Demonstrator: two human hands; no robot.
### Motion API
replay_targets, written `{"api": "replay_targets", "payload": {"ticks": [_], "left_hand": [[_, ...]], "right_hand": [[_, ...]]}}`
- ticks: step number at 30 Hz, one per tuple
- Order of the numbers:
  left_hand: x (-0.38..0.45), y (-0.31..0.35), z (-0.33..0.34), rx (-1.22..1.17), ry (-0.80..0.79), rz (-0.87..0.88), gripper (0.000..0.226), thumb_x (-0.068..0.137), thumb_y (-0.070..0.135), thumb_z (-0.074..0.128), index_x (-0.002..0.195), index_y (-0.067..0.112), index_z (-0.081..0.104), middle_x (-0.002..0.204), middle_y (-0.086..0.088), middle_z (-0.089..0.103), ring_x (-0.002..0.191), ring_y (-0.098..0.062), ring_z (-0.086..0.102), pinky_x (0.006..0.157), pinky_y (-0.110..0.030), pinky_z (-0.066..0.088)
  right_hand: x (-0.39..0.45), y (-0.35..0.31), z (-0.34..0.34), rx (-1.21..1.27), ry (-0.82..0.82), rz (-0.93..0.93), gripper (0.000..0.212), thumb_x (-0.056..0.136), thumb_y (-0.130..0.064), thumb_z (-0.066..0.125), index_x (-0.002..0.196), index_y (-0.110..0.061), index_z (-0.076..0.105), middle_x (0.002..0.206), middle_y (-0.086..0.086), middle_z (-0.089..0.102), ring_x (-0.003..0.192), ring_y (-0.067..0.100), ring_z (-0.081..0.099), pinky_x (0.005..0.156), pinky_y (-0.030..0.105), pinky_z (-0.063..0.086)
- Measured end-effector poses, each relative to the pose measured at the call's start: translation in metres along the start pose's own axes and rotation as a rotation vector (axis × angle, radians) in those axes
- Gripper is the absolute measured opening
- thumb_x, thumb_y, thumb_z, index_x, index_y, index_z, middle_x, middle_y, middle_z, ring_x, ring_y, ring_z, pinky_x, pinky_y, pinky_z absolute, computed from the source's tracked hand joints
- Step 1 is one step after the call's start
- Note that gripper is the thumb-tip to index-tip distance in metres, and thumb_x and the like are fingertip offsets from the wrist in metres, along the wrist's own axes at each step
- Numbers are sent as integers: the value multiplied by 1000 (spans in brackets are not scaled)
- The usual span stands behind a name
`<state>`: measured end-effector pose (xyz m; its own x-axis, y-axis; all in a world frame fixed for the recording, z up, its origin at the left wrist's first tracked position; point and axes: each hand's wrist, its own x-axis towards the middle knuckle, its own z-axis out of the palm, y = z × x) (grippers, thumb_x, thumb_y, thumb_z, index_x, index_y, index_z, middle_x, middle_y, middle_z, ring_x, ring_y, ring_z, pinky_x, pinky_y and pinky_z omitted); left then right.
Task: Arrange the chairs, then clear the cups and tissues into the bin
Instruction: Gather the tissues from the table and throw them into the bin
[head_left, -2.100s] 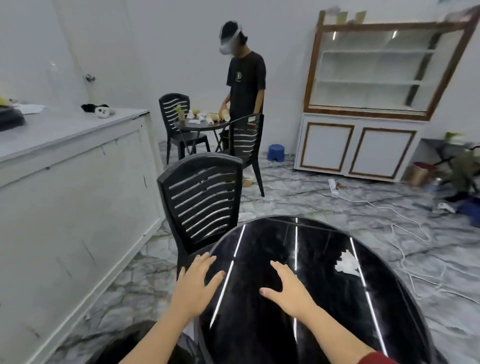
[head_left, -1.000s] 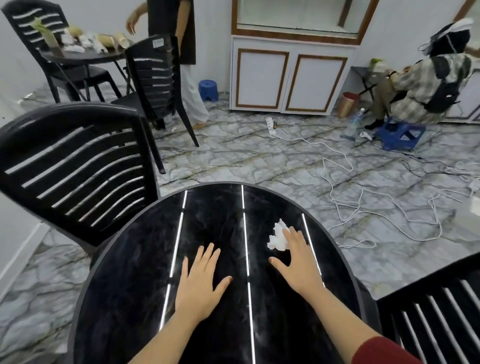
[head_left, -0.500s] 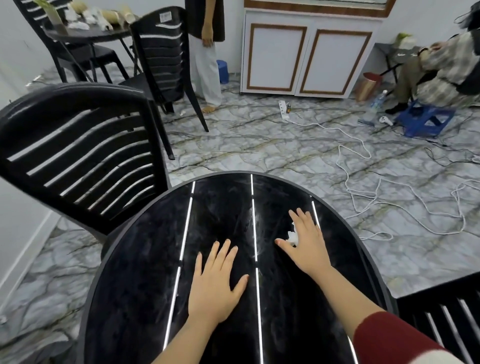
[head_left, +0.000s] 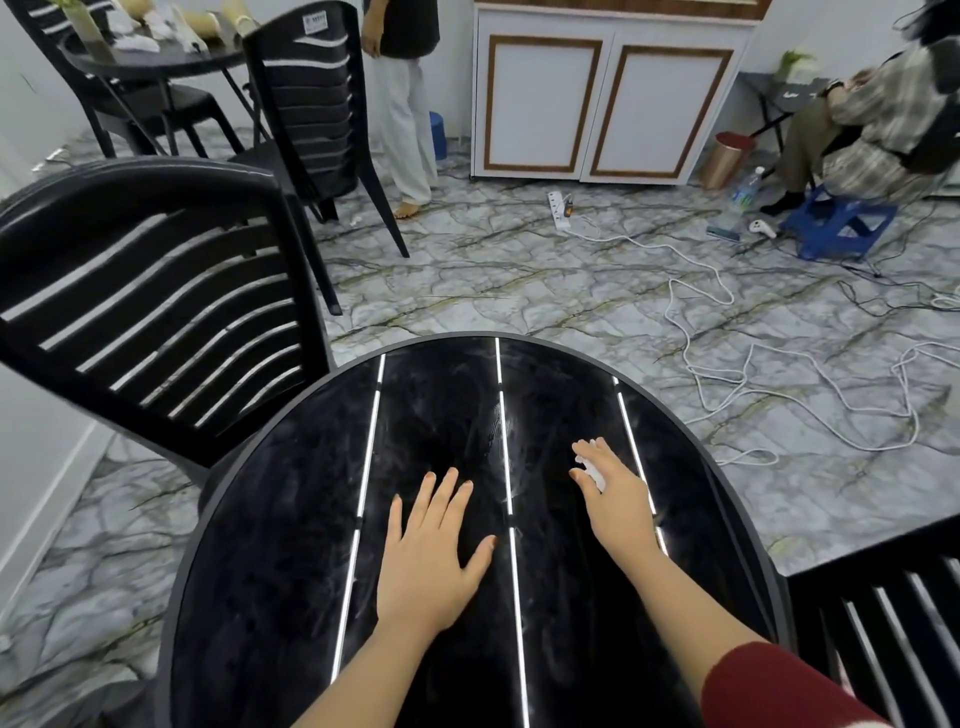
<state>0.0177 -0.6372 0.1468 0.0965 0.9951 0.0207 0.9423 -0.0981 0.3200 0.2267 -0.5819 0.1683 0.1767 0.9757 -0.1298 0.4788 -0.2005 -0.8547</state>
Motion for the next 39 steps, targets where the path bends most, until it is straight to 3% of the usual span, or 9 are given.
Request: {"api": "replay_targets", "payload": {"ticks": [3, 11, 13, 15, 18, 26, 29, 34, 39], "left_hand": [[0, -2, 2, 30, 8, -1, 64, 87, 61, 27, 140, 27, 34, 152, 9, 27, 142, -13, 15, 112, -37, 0], [-1, -3, 2, 17, -76, -16, 62, 86, 62, 29, 139, 29, 35, 149, 10, 33, 140, -9, 16, 112, -33, -6], [-2, -2, -4, 1, -88, -19, 63, 85, 62, 26, 138, 29, 37, 148, 9, 37, 139, -6, 12, 111, -30, -7], [-2, 0, -10, -74, -18, -12, 74, 79, 64, 13, 143, 29, 29, 153, 11, 25, 141, -3, 2, 113, -24, -12], [-7, 4, -25, -189, 44, -103, 87, 70, 67, 4, 145, 29, 21, 155, 14, 16, 143, -3, 4, 113, -25, -7], [-70, -42, -88, -152, 184, -324, 85, 70, 69, 7, 144, 30, 25, 154, 14, 21, 143, -5, 9, 114, -27, -1], [-116, -72, -109, -151, 243, -468, 84, 71, 68, 11, 143, 28, 29, 153, 10, 25, 142, -10, 19, 117, -34, 7], [-212, -115, -140, -131, 305, -697, 85, 71, 68, 12, 144, 28, 26, 153, 10, 25, 141, -9, 20, 117, -37, 10], [-314, -143, -152, -120, 364, -896, 63, 89, 58, 33, 144, 29, 25, 153, 11, 24, 142, -8, 17, 118, -36, 10]], "right_hand": [[-4, -6, 0, 109, 50, 71, 25, 90, -8, 56, 112, -16, 65, 137, 9, 52, 128, 5, 41, 79, -6, 32], [-27, -19, -3, 101, -4, 71, 21, 90, -11, 56, 106, -16, 69, 120, 1, 63, 123, 10, 50, 88, 7, 34], [-31, -24, -6, 83, -45, 56, 20, 90, -11, 57, 105, -17, 69, 117, -4, 62, 119, 6, 50, 82, 2, 34], [-35, -31, -9, 76, -73, 31, 20, 90, -11, 57, 104, -18, 69, 109, -8, 61, 108, 0, 53, 75, -3, 36], [-37, -46, -11, 38, -112, -47, 20, 90, -13, 56, 104, -19, 69, 102, -11, 61, 89, -11, 54, 76, -4, 37], [-57, -104, 30, 26, -322, -232, 22, 91, -15, 56, 108, -21, 68, 122, 1, 63, 121, 11, 50, 95, 14, 35], [-79, -133, 62, 19, -454, -331, 22, 91, -14, 55, 108, -18, 67, 117, -1, 62, 115, 7, 50, 83, 3, 34], [-139, -174, 130, -31, -643, -466, 22, 90, -12, 57, 107, -17, 68, 115, 1, 65, 116, 11, 53, 96, 19, 36], [-223, -191, 196, -128, -855, -582, 21, 91, -14, 54, 107, -18, 67, 105, -5, 64, 101, 4, 58, 81, 8, 37]]}}
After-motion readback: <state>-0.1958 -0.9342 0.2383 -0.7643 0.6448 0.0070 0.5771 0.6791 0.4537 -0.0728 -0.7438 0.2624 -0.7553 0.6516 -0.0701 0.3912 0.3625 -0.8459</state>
